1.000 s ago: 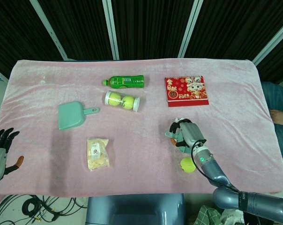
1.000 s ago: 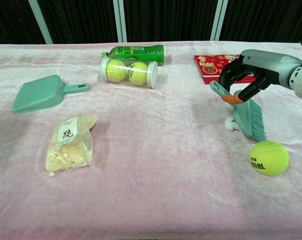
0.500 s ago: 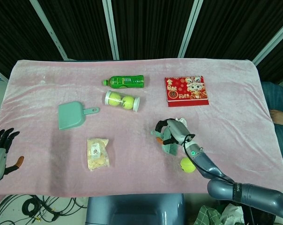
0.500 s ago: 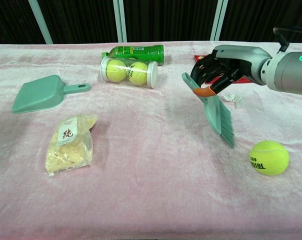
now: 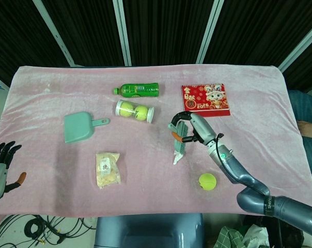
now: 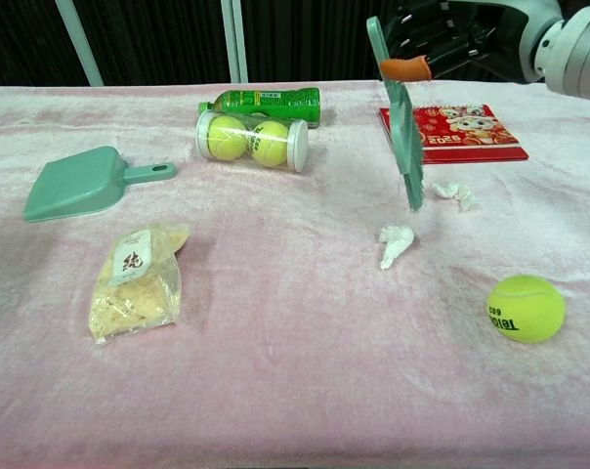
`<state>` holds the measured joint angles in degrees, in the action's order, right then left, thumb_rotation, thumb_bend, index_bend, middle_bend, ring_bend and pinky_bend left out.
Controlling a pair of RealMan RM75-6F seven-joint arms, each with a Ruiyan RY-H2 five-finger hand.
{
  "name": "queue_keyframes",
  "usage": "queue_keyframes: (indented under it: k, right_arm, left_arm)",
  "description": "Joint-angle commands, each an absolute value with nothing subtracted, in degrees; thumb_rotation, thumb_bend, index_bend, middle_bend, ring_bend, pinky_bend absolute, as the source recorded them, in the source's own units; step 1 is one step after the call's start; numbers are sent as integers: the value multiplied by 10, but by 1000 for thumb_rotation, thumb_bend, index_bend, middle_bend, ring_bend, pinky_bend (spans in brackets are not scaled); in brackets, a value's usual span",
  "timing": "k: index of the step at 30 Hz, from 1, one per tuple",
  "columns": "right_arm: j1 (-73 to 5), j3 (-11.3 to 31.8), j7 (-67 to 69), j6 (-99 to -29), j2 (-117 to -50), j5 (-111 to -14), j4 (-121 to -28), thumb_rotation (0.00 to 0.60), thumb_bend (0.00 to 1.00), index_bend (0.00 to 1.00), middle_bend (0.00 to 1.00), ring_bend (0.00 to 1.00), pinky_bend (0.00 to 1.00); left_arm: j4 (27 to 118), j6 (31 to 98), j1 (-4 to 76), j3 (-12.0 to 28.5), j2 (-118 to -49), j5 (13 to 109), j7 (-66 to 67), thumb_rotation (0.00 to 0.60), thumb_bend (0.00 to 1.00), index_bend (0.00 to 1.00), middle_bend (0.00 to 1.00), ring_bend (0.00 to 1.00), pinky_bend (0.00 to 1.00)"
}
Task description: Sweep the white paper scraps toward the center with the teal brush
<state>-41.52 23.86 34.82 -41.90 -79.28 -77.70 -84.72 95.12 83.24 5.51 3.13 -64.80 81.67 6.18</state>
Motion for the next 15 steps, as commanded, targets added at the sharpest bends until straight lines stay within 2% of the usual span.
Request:
queue_keyframes:
  k: [1, 8, 15]
  right_arm:
    - [-423, 217, 257, -402, -761, -757, -773, 600, 334, 549, 557, 268, 150]
    - [-448, 183, 214, -337, -749, -726, -716, 600, 350, 549, 562, 268, 150]
    - [-462, 159, 223, -305, -763, -729, -682, 600, 368, 552, 566, 269, 150]
  left_arm:
    - [952, 832, 55, 32, -648, 816, 63, 600, 309, 157, 85, 6, 71]
    - [951, 835, 55, 32, -650, 816, 67, 600, 309, 157, 85, 6, 71]
    - [952, 834, 55, 33, -651, 813, 70, 600, 309, 157, 85, 6, 71]
